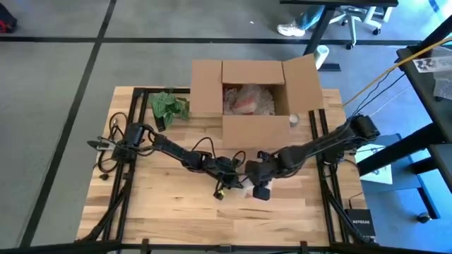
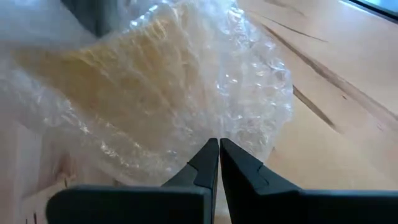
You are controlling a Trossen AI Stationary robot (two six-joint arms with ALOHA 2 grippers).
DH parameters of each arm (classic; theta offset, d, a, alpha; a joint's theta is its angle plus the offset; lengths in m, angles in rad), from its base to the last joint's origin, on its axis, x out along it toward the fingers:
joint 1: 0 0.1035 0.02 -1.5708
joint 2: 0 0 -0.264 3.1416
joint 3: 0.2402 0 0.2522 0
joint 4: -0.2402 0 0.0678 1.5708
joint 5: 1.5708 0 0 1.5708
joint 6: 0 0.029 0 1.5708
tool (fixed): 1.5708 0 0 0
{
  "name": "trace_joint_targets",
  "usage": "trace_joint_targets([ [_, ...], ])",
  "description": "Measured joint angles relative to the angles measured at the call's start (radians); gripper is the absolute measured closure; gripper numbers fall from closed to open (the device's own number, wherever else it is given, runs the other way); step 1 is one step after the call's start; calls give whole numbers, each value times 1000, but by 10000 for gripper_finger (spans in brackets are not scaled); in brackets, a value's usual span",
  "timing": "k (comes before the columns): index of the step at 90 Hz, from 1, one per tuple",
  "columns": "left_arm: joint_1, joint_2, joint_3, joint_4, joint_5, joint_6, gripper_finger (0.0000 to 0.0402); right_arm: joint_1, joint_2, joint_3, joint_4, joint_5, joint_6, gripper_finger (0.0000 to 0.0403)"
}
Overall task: Wrap mug
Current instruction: Wrap the yellow mug with the bubble wrap
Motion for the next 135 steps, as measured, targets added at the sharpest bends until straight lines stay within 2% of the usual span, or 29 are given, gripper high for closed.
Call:
trace_joint_targets([
  [24,-24,-19,3,-98,-2,-3,402,1,81,1,8,-33,-20,403],
  [60,-156,-245,-2,-461,14,-28,402,2,113,-24,23,-48,-22,403],
  [86,-258,-268,-2,-661,-2,-184,402,2,114,-25,42,-36,-18,403],
  [99,-293,-268,-43,-640,-40,-233,402,2,84,-29,6,-25,4,403],
  [135,-289,-268,-163,-365,-36,-297,402,5,-29,-23,-24,31,34,403],
])
